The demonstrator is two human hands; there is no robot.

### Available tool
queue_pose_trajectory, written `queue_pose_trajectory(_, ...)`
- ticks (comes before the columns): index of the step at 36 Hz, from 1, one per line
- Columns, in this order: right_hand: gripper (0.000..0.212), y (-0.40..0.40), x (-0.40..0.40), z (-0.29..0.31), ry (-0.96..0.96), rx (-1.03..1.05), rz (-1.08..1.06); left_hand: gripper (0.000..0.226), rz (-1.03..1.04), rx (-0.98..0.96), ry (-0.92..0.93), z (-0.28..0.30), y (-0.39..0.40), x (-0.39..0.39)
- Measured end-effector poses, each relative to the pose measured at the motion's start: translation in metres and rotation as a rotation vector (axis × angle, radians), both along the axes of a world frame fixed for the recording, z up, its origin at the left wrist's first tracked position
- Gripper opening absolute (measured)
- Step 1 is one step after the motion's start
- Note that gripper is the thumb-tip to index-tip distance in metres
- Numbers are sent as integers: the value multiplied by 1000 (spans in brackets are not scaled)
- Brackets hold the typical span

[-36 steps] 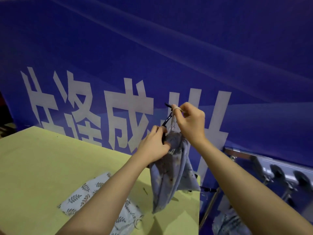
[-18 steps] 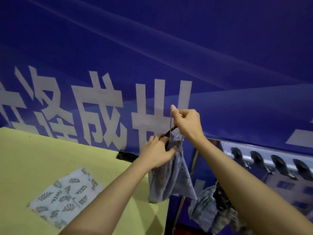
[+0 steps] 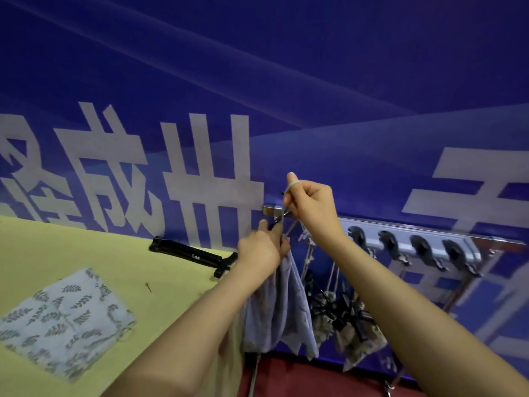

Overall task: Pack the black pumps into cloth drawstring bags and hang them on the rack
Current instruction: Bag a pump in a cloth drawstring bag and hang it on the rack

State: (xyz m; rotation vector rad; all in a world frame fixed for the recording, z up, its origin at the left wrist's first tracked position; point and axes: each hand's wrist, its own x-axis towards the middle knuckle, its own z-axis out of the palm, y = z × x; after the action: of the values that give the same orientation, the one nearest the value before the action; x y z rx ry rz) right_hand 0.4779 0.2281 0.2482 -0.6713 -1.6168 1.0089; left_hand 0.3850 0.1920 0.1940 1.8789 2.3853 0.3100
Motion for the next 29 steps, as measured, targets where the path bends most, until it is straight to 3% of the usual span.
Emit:
queue_pose_trajectory(8, 54, -8, 52, -28, 72, -52, 3, 30, 29, -113, -12, -42, -15, 54)
queue_pose_trajectory(23, 54, -25, 134, -78, -91, -126, -75, 36, -50, -283, 17, -102, -16, 130)
queue_pose_trajectory(29, 52, -23, 148, -83, -347, -152, 10, 59, -202, -331, -233, -119, -25, 125)
